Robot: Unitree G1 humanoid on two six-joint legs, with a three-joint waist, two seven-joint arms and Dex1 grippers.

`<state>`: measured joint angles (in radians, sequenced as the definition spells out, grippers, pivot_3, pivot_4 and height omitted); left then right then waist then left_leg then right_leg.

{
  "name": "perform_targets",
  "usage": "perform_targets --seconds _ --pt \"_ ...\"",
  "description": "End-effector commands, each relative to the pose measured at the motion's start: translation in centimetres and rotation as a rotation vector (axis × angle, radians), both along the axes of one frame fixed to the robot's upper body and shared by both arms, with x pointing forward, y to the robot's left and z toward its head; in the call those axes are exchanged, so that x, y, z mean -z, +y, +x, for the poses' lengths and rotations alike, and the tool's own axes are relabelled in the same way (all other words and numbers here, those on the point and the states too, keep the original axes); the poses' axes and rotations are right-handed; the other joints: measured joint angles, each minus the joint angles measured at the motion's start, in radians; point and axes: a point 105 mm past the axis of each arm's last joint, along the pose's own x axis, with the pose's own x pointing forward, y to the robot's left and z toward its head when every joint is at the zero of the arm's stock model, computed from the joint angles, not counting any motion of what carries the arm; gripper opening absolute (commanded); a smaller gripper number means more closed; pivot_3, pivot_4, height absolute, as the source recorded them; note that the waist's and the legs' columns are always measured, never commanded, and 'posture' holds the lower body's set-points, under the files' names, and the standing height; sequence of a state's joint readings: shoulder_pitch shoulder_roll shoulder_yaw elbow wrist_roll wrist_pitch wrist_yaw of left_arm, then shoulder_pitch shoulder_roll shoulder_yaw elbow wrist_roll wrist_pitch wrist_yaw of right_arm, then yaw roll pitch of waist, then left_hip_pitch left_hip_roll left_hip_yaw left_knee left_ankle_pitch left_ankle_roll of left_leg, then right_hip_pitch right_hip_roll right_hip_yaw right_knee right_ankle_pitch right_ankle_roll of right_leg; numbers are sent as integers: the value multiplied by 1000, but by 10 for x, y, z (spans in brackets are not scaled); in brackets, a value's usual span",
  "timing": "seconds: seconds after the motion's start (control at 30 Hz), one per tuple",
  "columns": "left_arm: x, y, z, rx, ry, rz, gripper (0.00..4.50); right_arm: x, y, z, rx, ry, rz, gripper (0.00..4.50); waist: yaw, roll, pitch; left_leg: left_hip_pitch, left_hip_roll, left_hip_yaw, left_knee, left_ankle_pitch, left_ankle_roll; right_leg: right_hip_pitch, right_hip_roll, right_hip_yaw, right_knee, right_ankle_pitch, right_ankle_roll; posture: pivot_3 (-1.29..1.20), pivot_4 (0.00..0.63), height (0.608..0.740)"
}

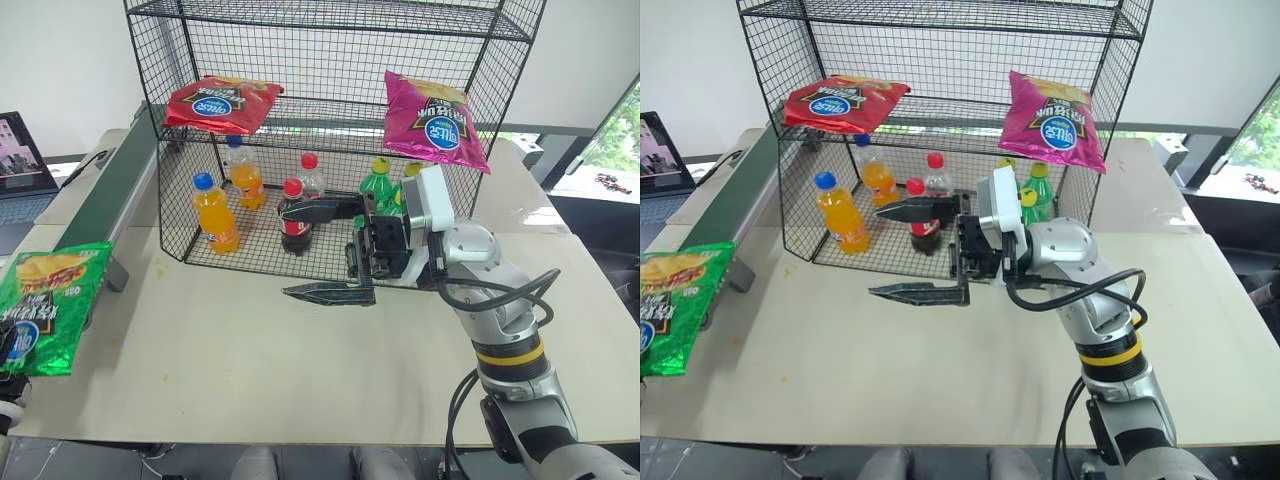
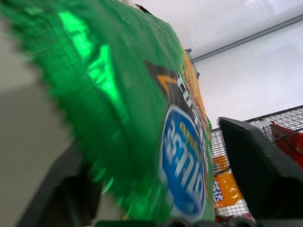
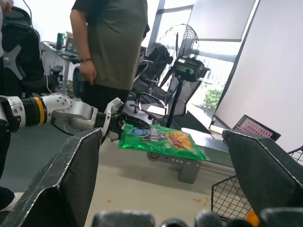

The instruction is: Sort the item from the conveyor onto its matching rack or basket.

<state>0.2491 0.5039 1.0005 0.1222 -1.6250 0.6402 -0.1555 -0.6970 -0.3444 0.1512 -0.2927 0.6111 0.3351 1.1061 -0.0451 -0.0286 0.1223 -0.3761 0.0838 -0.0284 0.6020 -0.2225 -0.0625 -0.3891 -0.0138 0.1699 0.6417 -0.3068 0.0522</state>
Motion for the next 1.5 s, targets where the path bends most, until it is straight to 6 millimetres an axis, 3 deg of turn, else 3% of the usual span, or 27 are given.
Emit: perform_targets --seconds 0.03,0.17,0.2,0.4,0.5,0.63,0.9,1.07,1.17,1.3,1.43,1.5 --pt "-17 8 -3 -9 -35 59 2061 -13 1 -5 -9 -51 29 4500 0 0 0 0 0 0 0 0 0 0 0 0 0 0 0 0 150 740" --pt "-29 6 -2 1 -60 79 132 -13 0 -3 1 -51 31 4500 0 0 0 0 0 0 -1 0 0 0 0 0 0 0 0 0 150 740" --pt "-41 0 1 24 -89 99 37 -13 -1 -1 16 -48 32 4500 0 0 0 0 0 0 -1 0 0 0 0 0 0 0 0 0 150 740" --pt "-93 -49 16 198 -204 197 37 -8 -21 15 207 26 67 4500 5 -2 1 0 0 0 -2 1 -1 0 -1 0 -1 0 0 0 150 740" --pt "-134 -110 29 423 -305 285 37 1 -38 22 351 56 81 4500 12 -4 1 -1 0 0 -2 1 -2 0 -1 0 -2 0 0 0 150 740" --pt "-163 -176 46 655 -411 357 37 1 -50 28 501 79 141 4500 13 2 4 -2 -1 0 -2 2 -4 0 -2 0 -3 1 1 0 150 740" --pt "-232 -267 95 1059 -682 290 37 -6 -66 27 749 47 265 4500 26 4 5 -4 -2 -3 -2 4 -6 0 0 0 -5 2 3 0 150 740" --pt "-255 -295 116 1220 -740 250 37 -8 -72 23 839 24 299 4500 25 5 5 -6 -2 -4 -2 4 -5 1 0 0 -11 3 3 0 150 740" --pt "-284 -318 161 1155 -812 194 37 -11 -81 20 928 -3 334 4500 38 6 6 -6 -3 -6 -2 5 -5 1 0 -2 -10 3 3 0 150 740" --pt "-311 -330 189 1046 -904 139 37 -15 -86 17 988 -22 362 4500 48 6 6 -12 -7 -11 -2 6 -5 1 0 -2 -15 5 4 0 150 740" --pt "-302 -333 200 1021 -876 132 37 -14 -86 13 1009 -22 363 4500 32 8 5 -11 -7 -12 -4 6 -5 1 0 0 -15 5 4 0 150 740" --pt "-280 -332 206 1006 -787 133 37 -14 -86 12 1013 -19 362 4500 26 9 5 -11 -7 -12 -5 8 -3 1 0 0 -14 5 4 0 150 740"
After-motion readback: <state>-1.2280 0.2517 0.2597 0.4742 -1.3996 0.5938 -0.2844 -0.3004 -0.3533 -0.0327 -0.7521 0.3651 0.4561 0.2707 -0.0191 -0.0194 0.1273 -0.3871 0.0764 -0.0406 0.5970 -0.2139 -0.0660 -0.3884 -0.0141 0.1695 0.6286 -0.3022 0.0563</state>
